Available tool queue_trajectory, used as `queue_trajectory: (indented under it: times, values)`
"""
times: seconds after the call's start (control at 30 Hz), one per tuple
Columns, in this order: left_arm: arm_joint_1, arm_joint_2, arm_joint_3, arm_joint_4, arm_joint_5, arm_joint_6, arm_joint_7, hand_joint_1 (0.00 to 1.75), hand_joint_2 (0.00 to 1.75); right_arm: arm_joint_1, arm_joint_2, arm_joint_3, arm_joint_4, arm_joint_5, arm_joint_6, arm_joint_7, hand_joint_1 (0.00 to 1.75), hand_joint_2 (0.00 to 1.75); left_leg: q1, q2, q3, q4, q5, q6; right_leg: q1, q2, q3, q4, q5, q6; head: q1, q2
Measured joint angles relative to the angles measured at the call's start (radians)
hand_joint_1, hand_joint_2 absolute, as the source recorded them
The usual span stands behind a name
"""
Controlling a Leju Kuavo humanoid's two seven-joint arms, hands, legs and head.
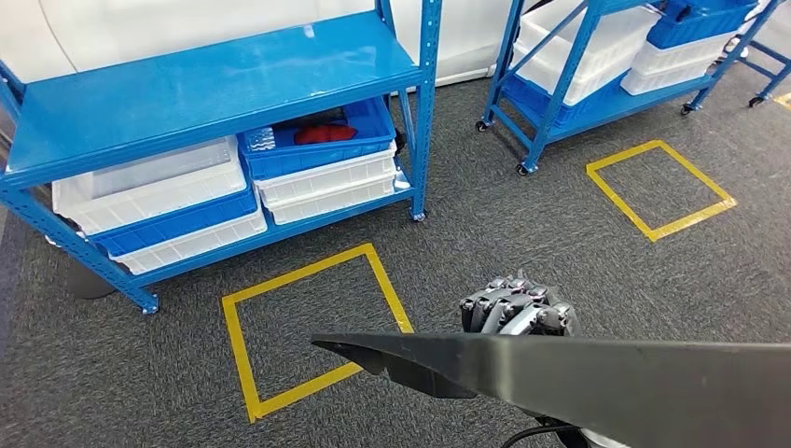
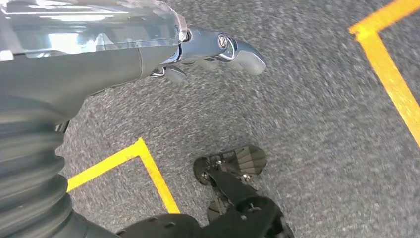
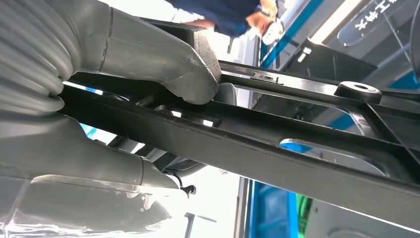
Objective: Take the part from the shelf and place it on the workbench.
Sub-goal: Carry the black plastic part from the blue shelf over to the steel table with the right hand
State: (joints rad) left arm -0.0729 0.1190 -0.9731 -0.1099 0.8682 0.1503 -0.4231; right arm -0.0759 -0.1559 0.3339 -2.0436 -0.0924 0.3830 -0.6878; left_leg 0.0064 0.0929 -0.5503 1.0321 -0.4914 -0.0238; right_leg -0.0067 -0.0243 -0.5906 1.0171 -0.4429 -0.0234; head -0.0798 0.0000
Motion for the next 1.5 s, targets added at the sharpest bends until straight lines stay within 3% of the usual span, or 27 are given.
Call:
queue_trajectory:
  times: [0.1,0.17,0.2,0.23,0.3,0.37,0.43,0.47,0.53,0.6,0.67,0.7,0.73,0.8,0.87,0.9,0.97,1.03,1.1,1.13,1.17,1.2,1.27,1.33,1.4,1.47,1.5]
  values:
    - [0.002,0.001,-0.01,0.0,0.0,0.009,-0.002,0.0,1.75,0.0,0.008,0.0,-0.002,-0.003,-0.009,0.0,1.75,1.75,0.003,-0.073,-0.07,0.17,-0.101,-0.005,0.0,0.031,-0.007,-0.004,0.01,-0.013,0.0,0.0]
    - [0.005,0.002,-0.018,0.0,0.0,0.023,-0.006,0.0,1.75,0.002,0.012,0.0,-0.002,-0.003,-0.013,0.0,1.75,1.75,0.003,-0.084,-0.108,0.26,-0.129,-0.005,0.003,0.058,-0.014,0.0,0.013,-0.015,0.0,0.0]
    - [0.005,0.002,-0.021,0.0,0.0,0.032,-0.011,0.0,1.75,0.003,0.013,0.0,-0.002,-0.005,-0.015,0.0,1.75,1.75,0.003,-0.086,-0.103,0.252,-0.113,-0.004,0.003,0.072,-0.016,0.004,0.014,-0.015,0.0,0.0]
    - [0.003,0.003,-0.022,0.0,0.0,0.039,-0.017,0.0,1.75,0.003,0.013,0.0,-0.002,-0.008,-0.018,0.0,1.75,1.75,0.004,-0.092,-0.081,0.207,-0.081,-0.002,0.003,0.085,-0.018,0.007,0.015,-0.014,0.0,0.0]
    - [0.0,0.007,-0.024,0.0,0.0,0.049,-0.031,0.0,1.75,0.002,0.013,-0.003,-0.002,-0.021,-0.02,0.0,1.75,1.75,0.007,-0.137,-0.017,0.071,-0.019,0.005,0.004,0.11,-0.022,0.015,0.016,-0.009,0.0,0.0]
    - [0.0,0.013,-0.028,0.001,0.0,0.047,-0.038,0.0,1.75,0.002,0.013,-0.012,-0.002,-0.035,-0.015,0.0,1.75,1.75,0.008,-0.174,0.016,-0.005,0.001,0.01,0.003,0.133,-0.03,0.019,0.02,0.002,0.0,0.0]
    - [-0.002,0.015,-0.033,0.001,0.0,0.038,-0.039,0.0,1.75,0.005,0.013,-0.027,-0.002,-0.045,0.002,0.0,1.75,1.75,0.006,-0.162,0.019,-0.016,0.002,0.018,0.0,0.158,-0.038,0.016,0.029,0.017,0.0,0.0]
    - [-0.004,0.016,-0.036,0.001,0.001,0.03,-0.039,0.0,1.75,0.007,0.013,-0.036,-0.002,-0.049,0.013,0.0,1.75,1.75,0.006,-0.148,0.02,-0.021,0.007,0.024,-0.001,0.159,-0.041,0.018,0.031,0.023,0.0,0.0]
    - [-0.006,0.016,-0.042,0.001,0.002,0.014,-0.04,0.0,1.75,0.004,0.017,-0.054,0.0,-0.054,0.033,0.0,1.75,1.75,0.01,-0.12,0.022,-0.032,0.017,0.036,0.002,0.116,-0.065,0.06,0.002,0.031,0.0,0.0]
    - [-0.003,0.017,-0.046,0.001,0.003,0.005,-0.041,0.0,1.75,0.0,0.024,-0.07,0.003,-0.057,0.043,0.0,1.75,1.75,0.008,-0.091,0.02,-0.035,0.021,0.041,0.001,0.055,-0.12,0.177,-0.064,0.036,0.0,0.0]
    - [0.0,0.018,-0.047,0.001,0.003,0.002,-0.041,0.0,1.75,0.001,0.029,-0.078,0.007,-0.059,0.045,0.0,1.75,1.75,0.005,-0.061,0.017,-0.035,0.021,0.042,-0.005,0.034,-0.167,0.284,-0.103,0.043,0.0,0.0]
    - [-0.001,0.018,-0.048,0.001,0.003,0.001,-0.041,0.0,1.75,0.001,0.031,-0.081,0.009,-0.059,0.046,0.0,1.75,1.75,0.005,-0.047,0.017,-0.034,0.02,0.041,-0.008,0.028,-0.167,0.29,-0.096,0.045,0.0,0.0]
    - [-0.002,0.018,-0.048,0.001,0.003,0.001,-0.041,0.0,1.75,0.001,0.033,-0.083,0.011,-0.059,0.047,0.0,1.75,1.75,0.005,-0.034,0.018,-0.034,0.019,0.039,-0.011,0.022,-0.145,0.256,-0.073,0.046,0.0,0.0]
    - [-0.004,0.018,-0.048,0.001,0.003,0.001,-0.041,0.0,1.75,-0.001,0.035,-0.088,0.012,-0.059,0.05,0.0,1.75,1.75,0.003,-0.013,0.022,-0.034,0.015,0.033,-0.009,-0.017,-0.065,0.118,-0.021,0.043,0.0,0.0]
    - [-0.004,0.019,-0.049,0.001,0.003,-0.002,-0.042,0.0,1.75,-0.003,0.038,-0.092,0.012,-0.06,0.051,0.0,1.75,1.75,-0.002,0.006,0.026,-0.033,0.009,0.023,0.0,-0.048,-0.018,0.027,-0.001,0.029,0.0,0.0]
    - [-0.004,0.019,-0.05,0.001,0.003,-0.005,-0.042,0.0,1.75,-0.002,0.04,-0.095,0.012,-0.06,0.051,0.0,1.75,1.75,-0.004,0.016,0.027,-0.032,0.007,0.017,0.005,-0.049,-0.015,0.015,-0.004,0.022,0.0,0.0]
    - [-0.007,0.019,-0.054,0.001,0.003,-0.013,-0.046,0.0,1.75,0.001,0.046,-0.101,0.011,-0.06,0.047,0.0,1.75,1.75,-0.003,0.03,0.031,-0.032,0.002,0.004,0.006,-0.024,-0.018,0.011,0.0,0.007,0.0,0.0]
    - [-0.011,0.022,-0.058,0.001,0.003,-0.014,-0.051,0.0,1.75,-0.001,0.053,-0.104,0.012,-0.06,0.037,0.0,1.75,1.75,0.002,-0.007,0.019,0.004,-0.028,-0.005,0.002,-0.002,-0.017,0.004,0.006,-0.007,0.0,0.0]
    - [-0.01,0.027,-0.061,0.003,0.002,-0.01,-0.053,0.0,1.75,-0.014,0.061,-0.104,0.019,-0.063,0.021,0.002,1.75,1.75,0.005,-0.063,-0.032,0.116,-0.09,-0.008,0.003,0.02,-0.017,0.002,0.009,-0.017,0.0,0.0]
    - [-0.009,0.03,-0.062,0.004,0.002,-0.006,-0.05,0.0,1.75,-0.022,0.064,-0.103,0.026,-0.067,0.012,0.004,1.75,1.75,0.005,-0.076,-0.066,0.186,-0.119,-0.008,0.004,0.033,-0.019,0.003,0.01,-0.02,0.0,0.0]
    - [-0.008,0.033,-0.062,0.005,0.002,-0.003,-0.047,0.0,1.75,-0.03,0.067,-0.101,0.033,-0.071,0.002,0.008,1.75,1.75,0.005,-0.082,-0.093,0.238,-0.133,-0.008,0.006,0.047,-0.019,0.004,0.01,-0.021,0.0,0.0]
    - [-0.008,0.037,-0.062,0.006,0.002,0.001,-0.044,0.0,1.75,-0.038,0.069,-0.099,0.04,-0.076,-0.008,0.015,1.75,1.75,0.005,-0.085,-0.106,0.257,-0.127,-0.007,0.008,0.062,-0.02,0.005,0.01,-0.022,0.0,0.0]
    - [-0.009,0.042,-0.062,0.007,0.002,0.006,-0.04,0.0,1.75,-0.054,0.074,-0.095,0.052,-0.086,-0.028,0.035,1.75,1.75,0.005,-0.094,-0.08,0.185,-0.064,-0.001,0.009,0.09,-0.019,0.009,0.011,-0.021,0.0,0.0]
    - [-0.01,0.046,-0.061,0.008,0.002,0.007,-0.038,0.0,1.75,-0.068,0.077,-0.092,0.064,-0.099,-0.047,0.049,1.75,1.75,0.007,-0.138,-0.026,0.052,-0.002,0.007,0.009,0.115,-0.022,0.013,0.011,-0.017,0.0,0.0]
    - [-0.01,0.049,-0.062,0.009,0.002,0.004,-0.033,0.0,1.75,-0.075,0.077,-0.093,0.078,-0.112,-0.064,0.052,1.75,1.75,0.006,-0.17,0.0,-0.013,0.015,0.013,0.006,0.137,-0.029,0.015,0.015,-0.005,0.0,0.0]
    - [-0.011,0.048,-0.066,0.009,0.002,0.002,-0.027,0.0,1.75,-0.073,0.076,-0.099,0.092,-0.118,-0.076,0.048,1.75,1.75,0.004,-0.156,0.003,-0.022,0.019,0.02,0.002,0.158,-0.036,0.013,0.021,0.01,0.0,0.0]
    - [-0.013,0.046,-0.068,0.009,0.002,0.001,-0.024,0.0,1.75,-0.07,0.074,-0.105,0.097,-0.119,-0.08,0.045,1.75,1.75,0.005,-0.144,0.005,-0.028,0.023,0.026,0.002,0.152,-0.04,0.018,0.018,0.016,0.0,0.0]
